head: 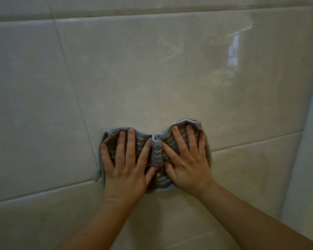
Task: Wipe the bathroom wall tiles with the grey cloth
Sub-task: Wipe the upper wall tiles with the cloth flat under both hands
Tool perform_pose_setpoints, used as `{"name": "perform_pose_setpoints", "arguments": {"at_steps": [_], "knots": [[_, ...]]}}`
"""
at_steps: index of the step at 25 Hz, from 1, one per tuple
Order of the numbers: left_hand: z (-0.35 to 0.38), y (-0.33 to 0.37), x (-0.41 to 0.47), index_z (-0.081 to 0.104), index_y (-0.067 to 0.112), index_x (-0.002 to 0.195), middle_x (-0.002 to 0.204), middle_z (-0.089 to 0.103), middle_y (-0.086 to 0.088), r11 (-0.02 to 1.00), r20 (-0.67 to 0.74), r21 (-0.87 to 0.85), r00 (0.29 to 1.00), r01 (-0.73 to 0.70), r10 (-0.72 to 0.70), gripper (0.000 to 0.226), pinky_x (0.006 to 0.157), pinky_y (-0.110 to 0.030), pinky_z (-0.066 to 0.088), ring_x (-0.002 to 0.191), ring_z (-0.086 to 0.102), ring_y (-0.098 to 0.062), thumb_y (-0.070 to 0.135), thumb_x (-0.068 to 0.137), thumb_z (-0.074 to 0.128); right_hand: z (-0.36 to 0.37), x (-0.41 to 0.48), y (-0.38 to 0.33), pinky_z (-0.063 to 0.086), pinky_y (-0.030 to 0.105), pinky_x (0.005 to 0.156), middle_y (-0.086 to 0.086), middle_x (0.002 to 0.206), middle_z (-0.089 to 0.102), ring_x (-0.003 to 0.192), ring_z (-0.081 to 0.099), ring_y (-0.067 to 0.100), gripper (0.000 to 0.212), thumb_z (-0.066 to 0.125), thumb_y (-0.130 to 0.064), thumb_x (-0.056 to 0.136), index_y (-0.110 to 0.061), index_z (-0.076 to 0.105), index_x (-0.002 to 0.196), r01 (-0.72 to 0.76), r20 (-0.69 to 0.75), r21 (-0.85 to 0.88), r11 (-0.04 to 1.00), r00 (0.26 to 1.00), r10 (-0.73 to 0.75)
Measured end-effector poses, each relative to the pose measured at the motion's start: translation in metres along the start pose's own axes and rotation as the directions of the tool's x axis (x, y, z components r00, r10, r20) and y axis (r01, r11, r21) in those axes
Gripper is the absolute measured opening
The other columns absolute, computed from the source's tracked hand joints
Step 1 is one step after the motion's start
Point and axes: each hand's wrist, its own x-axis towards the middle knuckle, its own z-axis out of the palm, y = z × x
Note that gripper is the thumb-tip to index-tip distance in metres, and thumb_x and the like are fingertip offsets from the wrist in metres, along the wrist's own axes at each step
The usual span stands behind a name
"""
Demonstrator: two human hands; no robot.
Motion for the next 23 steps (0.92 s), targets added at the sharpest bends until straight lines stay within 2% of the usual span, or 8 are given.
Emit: {"name": "perform_pose_setpoints", "arguments": {"at_steps": [3,6,8,12,14,18,23], "knots": [[0.005,0.046,0.024,0.015,0.022,0.156,0.163,-0.001,-0.019,0.999,0.014,-0.034,1.000,-0.010,0.011,0.071,0.116,-0.063,-0.009,0.151,-0.004,-0.034,0.054,0.096,0.035,-0.007,-0.012,0.047,0.004,0.062,0.116,0.010,0.157,0.018,0.148,0.005,0.038,0.056,0.042,-0.046,0.094,-0.032,0.031,0.147,-0.055,-0.001,-0.012,0.998,0.998,0.055],[0.009,0.089,0.052,0.014,0.023,0.157,0.163,0.005,-0.018,0.997,0.032,-0.061,0.999,-0.038,0.040,0.069,0.116,-0.062,-0.010,0.151,-0.006,-0.033,0.054,0.097,0.030,-0.014,-0.026,0.093,0.001,0.062,0.117,0.009,0.161,0.006,0.148,0.001,0.039,0.057,0.030,-0.050,0.099,-0.033,0.019,0.152,-0.118,0.009,-0.052,0.992,0.993,0.119],[0.011,0.115,0.070,0.010,0.024,0.157,0.163,0.004,-0.017,0.995,0.055,-0.081,0.996,-0.066,0.070,0.071,0.116,-0.061,-0.012,0.151,-0.005,-0.033,0.053,0.096,0.029,-0.017,-0.034,0.119,0.002,0.062,0.117,0.014,0.160,0.008,0.147,0.002,0.042,0.061,0.029,-0.051,0.099,-0.032,0.011,0.154,-0.191,0.012,-0.072,0.979,0.981,0.193],[0.014,0.159,0.108,0.007,0.024,0.157,0.164,-0.001,-0.015,0.988,0.064,-0.083,0.989,-0.129,0.135,0.068,0.115,-0.060,-0.017,0.151,-0.001,-0.034,0.053,0.097,0.021,-0.022,-0.043,0.167,0.002,0.061,0.118,0.020,0.159,0.006,0.147,0.000,0.044,0.064,0.028,-0.050,0.098,-0.023,0.013,0.154,-0.315,0.005,-0.095,0.944,0.948,0.317],[0.016,0.181,0.130,0.007,0.023,0.157,0.164,-0.001,-0.015,0.984,0.056,-0.091,0.986,-0.155,0.160,0.068,0.114,-0.060,-0.019,0.151,-0.001,-0.033,0.053,0.098,0.023,-0.024,-0.045,0.195,0.003,0.062,0.117,0.024,0.158,0.005,0.146,-0.001,0.046,0.064,0.023,-0.050,0.099,-0.019,0.011,0.153,-0.377,-0.009,-0.089,0.922,0.926,0.378],[0.019,0.224,0.158,0.005,0.022,0.157,0.164,-0.005,-0.015,0.981,0.063,-0.107,0.983,-0.164,0.172,0.068,0.113,-0.060,-0.022,0.151,-0.004,-0.032,0.051,0.100,0.030,-0.026,-0.056,0.226,0.004,0.061,0.117,0.030,0.157,0.001,0.145,-0.003,0.047,0.066,0.012,-0.052,0.100,-0.011,0.008,0.152,-0.561,-0.011,-0.063,0.825,0.827,0.562],[0.017,0.207,0.154,0.003,0.022,0.157,0.164,-0.007,-0.014,0.964,0.067,-0.090,0.964,-0.251,0.257,0.064,0.115,-0.056,-0.022,0.151,-0.006,-0.031,0.048,0.102,0.024,-0.020,-0.052,0.201,0.005,0.060,0.118,0.029,0.158,-0.001,0.146,-0.003,0.045,0.070,0.020,-0.044,0.096,-0.006,0.008,0.153,-0.753,0.002,0.001,0.658,0.658,0.753]]}}
